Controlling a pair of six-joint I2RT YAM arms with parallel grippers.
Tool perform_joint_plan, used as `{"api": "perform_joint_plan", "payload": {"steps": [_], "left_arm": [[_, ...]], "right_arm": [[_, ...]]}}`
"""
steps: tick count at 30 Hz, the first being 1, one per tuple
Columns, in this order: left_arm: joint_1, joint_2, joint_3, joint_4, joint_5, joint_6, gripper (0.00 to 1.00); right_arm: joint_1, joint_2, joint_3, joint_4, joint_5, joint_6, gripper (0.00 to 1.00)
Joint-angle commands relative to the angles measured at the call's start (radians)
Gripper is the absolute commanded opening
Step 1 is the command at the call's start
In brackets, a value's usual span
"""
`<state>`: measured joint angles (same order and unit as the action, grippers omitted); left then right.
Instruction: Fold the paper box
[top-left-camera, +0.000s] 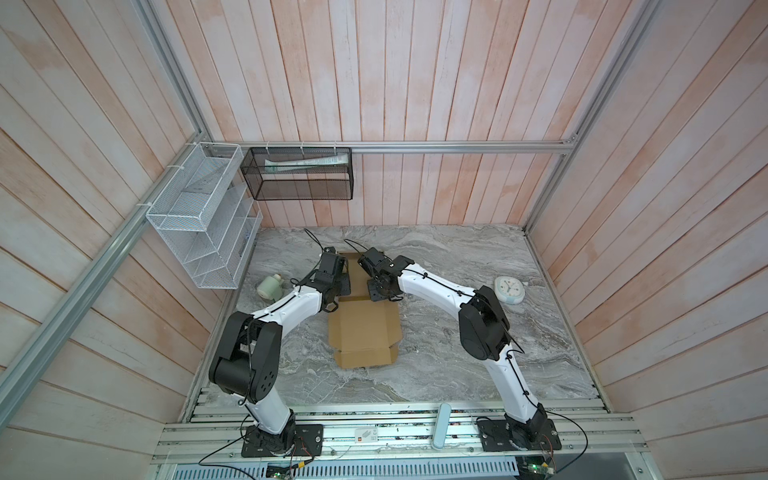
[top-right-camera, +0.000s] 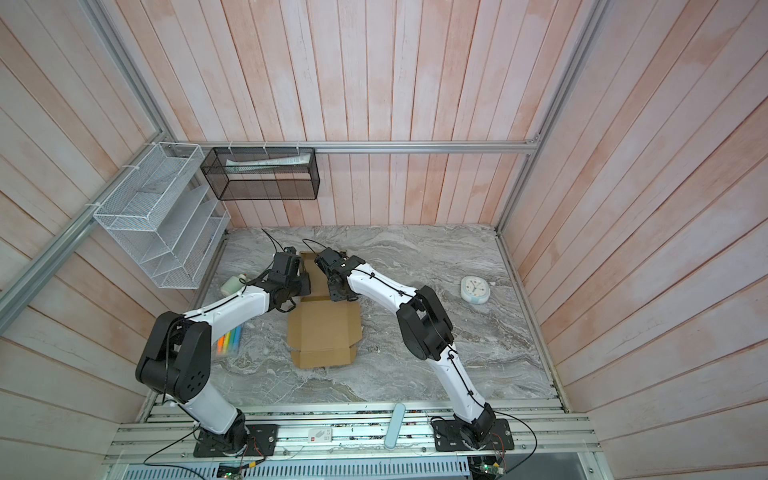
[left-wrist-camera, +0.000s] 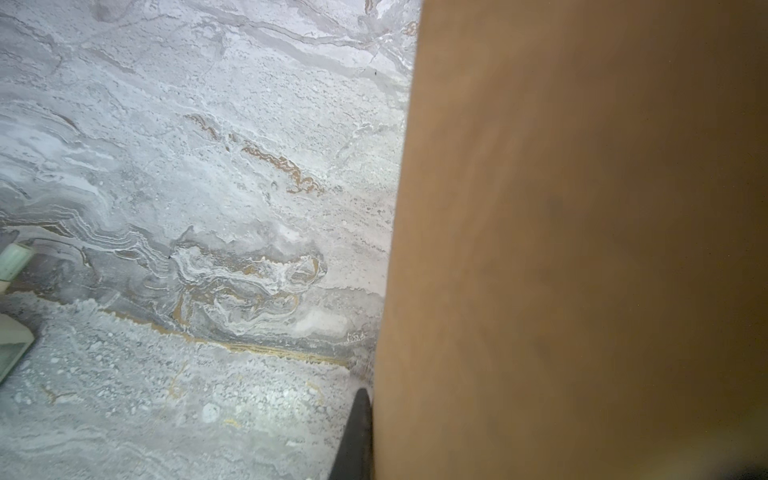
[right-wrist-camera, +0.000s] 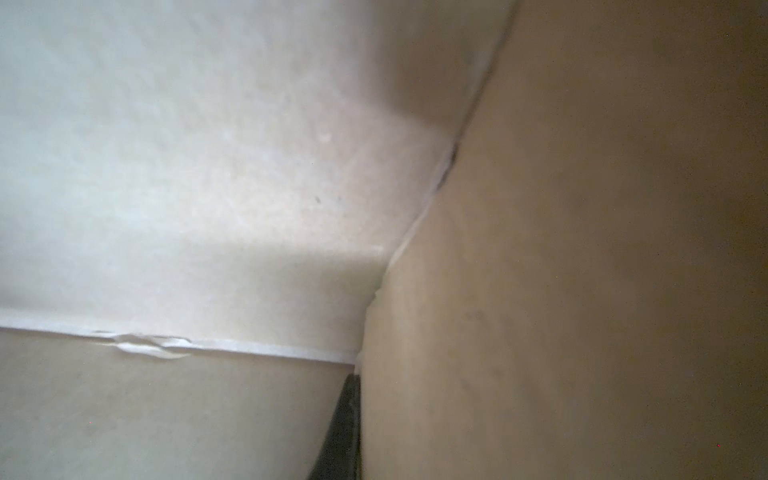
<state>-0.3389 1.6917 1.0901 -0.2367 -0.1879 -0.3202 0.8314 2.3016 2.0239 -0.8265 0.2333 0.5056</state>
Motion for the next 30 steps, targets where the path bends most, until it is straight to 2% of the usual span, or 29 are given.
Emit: {"api": "perform_joint_plan", "payload": {"steps": [1, 6, 9, 19, 24, 30], "left_arm": [[-0.006, 0.042, 0.035, -0.077, -0.061, 0.018, 0.00], [-0.023, 0.078, 0.071, -0.106, -0.116, 0.028, 0.00], [-0.027, 0.086, 0.074, -0.100, -0.108, 0.027, 0.00], [-0.023, 0.043, 0.097, -0.082, -0.039, 0.003, 0.33], [-0.016, 0.027, 0.113, -0.074, -0.027, 0.012, 0.38], [0.001, 0.030, 0.145, -0.064, -0.019, 0.040, 0.38]], "right_arm": [[-0.008, 0.028, 0.056, -0.022, 0.003, 0.013, 0.05], [-0.012, 0.037, 0.068, -0.032, -0.015, 0.016, 0.05], [-0.014, 0.042, 0.065, -0.034, -0.021, 0.016, 0.05], [-0.027, 0.047, 0.048, -0.043, -0.039, 0.014, 0.05], [-0.032, 0.048, 0.038, -0.038, -0.057, 0.024, 0.06], [-0.037, 0.058, 0.047, -0.043, -0.076, 0.024, 0.08]]}}
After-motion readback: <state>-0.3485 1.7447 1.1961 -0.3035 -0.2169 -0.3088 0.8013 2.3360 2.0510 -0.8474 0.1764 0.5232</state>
